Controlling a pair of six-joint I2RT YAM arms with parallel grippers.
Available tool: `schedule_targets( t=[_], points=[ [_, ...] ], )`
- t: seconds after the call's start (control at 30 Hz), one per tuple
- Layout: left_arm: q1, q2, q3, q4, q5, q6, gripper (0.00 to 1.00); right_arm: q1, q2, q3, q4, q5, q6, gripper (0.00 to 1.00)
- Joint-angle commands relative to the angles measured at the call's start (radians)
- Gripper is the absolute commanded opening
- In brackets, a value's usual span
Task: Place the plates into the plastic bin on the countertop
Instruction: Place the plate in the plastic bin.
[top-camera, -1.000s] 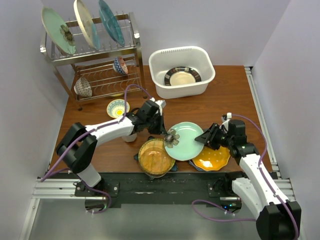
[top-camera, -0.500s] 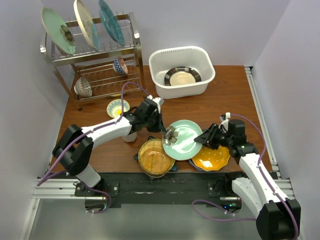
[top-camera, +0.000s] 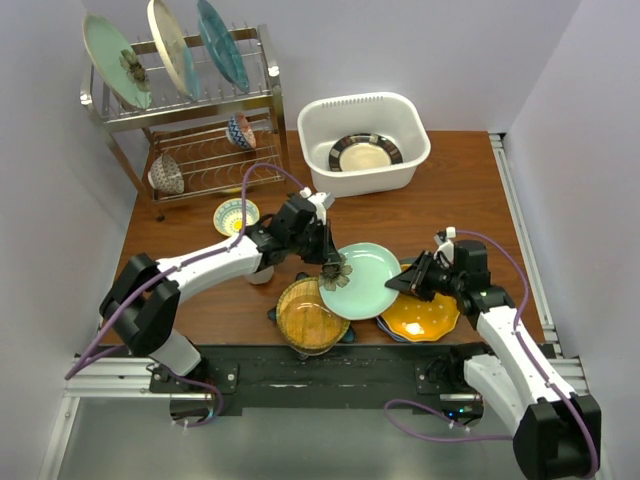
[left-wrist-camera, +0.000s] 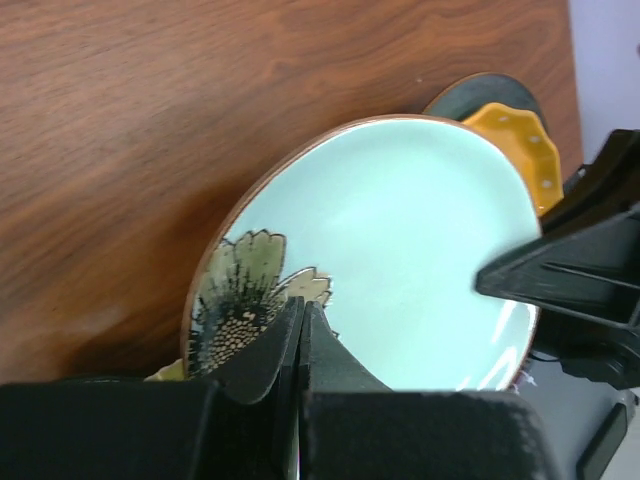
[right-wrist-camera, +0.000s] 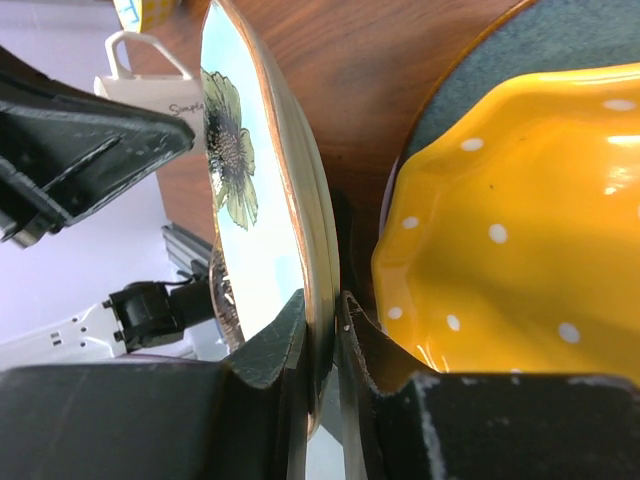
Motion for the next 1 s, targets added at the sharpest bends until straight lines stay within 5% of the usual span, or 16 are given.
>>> schedule_targets(
  t=[0.0,0.37,0.47,0.63,0.8,0.97],
  points=[
    [-0.001,-0.046,0.031,0.063,0.043,-0.015,0.00,0.004,-0.015,0.014,0.130,-0.106,0.039,0.00],
    [0.000,-0.085,0.031,0.058,0.018,-0.005,0.01,0.002,-0.012,0.011,0.130,-0.102,0.040,0.00],
    [0.000,-0.099,0.031,0.057,0.009,0.001,0.08,0.004,-0.012,0.006,0.130,-0.102,0.039,0.00],
    [0.000,-0.118,0.031,0.054,0.000,0.011,0.26,0.002,-0.017,0.008,0.129,-0.099,0.042,0.00],
    [-0.001,-0.135,0.034,0.038,-0.012,0.028,0.63,0.004,-0.017,0.009,0.129,-0.101,0.042,0.00],
    [0.000,-0.163,0.034,0.022,-0.038,0.042,0.80,0.004,-0.015,0.008,0.134,-0.098,0.043,0.00]
  ],
)
